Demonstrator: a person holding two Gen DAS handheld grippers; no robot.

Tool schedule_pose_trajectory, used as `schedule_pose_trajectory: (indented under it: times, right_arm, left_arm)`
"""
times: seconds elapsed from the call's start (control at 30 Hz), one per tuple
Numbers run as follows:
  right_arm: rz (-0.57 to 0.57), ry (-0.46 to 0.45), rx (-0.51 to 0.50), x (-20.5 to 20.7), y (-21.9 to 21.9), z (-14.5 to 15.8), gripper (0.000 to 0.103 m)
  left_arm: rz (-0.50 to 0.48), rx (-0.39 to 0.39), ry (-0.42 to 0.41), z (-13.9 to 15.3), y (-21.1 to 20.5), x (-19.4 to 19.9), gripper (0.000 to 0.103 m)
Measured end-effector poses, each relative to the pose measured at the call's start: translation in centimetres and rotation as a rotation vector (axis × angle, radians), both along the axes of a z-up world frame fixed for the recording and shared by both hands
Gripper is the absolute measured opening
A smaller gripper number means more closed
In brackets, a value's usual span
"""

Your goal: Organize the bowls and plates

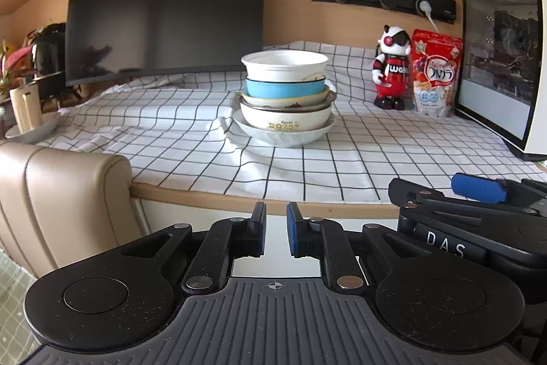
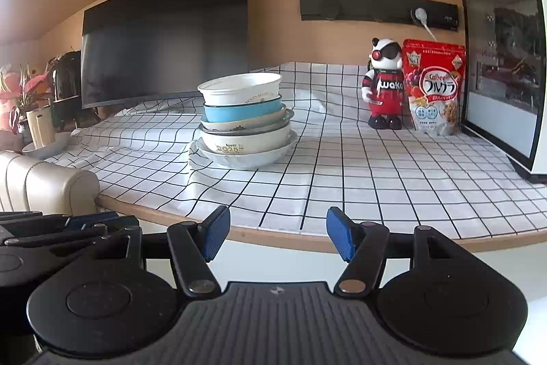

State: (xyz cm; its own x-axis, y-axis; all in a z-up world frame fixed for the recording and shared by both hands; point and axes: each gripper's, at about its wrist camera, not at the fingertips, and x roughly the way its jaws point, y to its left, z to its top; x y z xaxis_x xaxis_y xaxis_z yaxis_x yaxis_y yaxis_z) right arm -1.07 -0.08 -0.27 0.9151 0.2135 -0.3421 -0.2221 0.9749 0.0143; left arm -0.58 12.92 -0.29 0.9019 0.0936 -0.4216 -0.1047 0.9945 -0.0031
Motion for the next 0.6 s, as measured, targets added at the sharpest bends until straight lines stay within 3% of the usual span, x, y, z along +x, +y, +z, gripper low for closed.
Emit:
schedule_pose_trajectory:
  times: [0.6]
  right_arm:
    - [0.004,-0.021,-0.012,-0.23,-0.1,-0.21,0.063]
  left_arm:
    - [-0.007,-0.01,-0.006,0.18,-0.39,0.19,0.016]
